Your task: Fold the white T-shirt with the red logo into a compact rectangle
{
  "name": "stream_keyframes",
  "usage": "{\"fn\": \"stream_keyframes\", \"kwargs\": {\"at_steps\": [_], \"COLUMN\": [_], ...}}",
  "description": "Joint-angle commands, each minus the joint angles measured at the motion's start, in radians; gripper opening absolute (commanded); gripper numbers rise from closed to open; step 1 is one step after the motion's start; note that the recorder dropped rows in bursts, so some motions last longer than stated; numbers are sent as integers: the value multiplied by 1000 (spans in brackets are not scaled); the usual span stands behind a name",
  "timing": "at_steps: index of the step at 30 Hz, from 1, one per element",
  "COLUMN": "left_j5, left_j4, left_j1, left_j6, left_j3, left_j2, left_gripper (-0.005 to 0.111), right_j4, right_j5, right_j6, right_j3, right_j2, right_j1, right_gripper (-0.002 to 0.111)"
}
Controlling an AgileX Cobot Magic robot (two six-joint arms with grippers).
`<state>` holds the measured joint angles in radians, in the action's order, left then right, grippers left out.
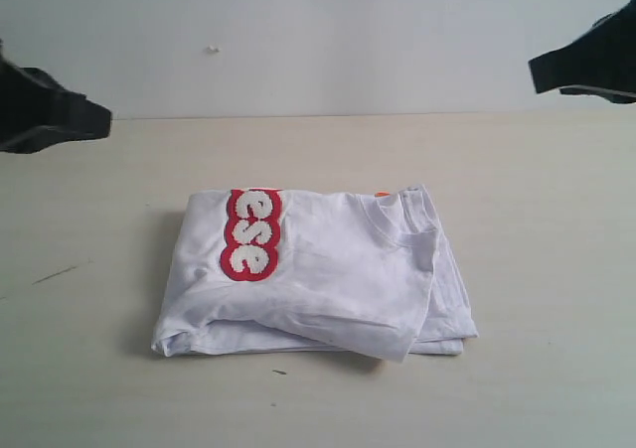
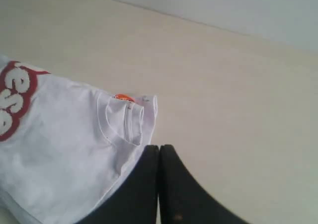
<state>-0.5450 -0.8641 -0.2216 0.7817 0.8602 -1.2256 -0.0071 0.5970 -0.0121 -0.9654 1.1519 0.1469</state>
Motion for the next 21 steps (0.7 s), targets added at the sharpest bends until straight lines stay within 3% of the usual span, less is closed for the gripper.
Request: {"fn": "stream_keyframes", "kwargs": {"at_steps": [1, 11, 21], "left_j5": [105, 221, 259], "left_j4": [-45, -83, -86], "left_j1": [3, 3, 3], "left_j6": [-6, -8, -20], "left_j3": [-145, -378, -498], "left_j2": [235, 680, 935], "left_gripper": [0, 0, 0], "right_j4": [-9, -21, -8], "right_j5": [-31, -40, -46], "right_j6": [12, 12, 12], "right_j3": [73, 257, 402], "right_j2": [-176, -551, -803], "right_j1": [-1, -1, -1], "right_gripper": [0, 0, 0]}}
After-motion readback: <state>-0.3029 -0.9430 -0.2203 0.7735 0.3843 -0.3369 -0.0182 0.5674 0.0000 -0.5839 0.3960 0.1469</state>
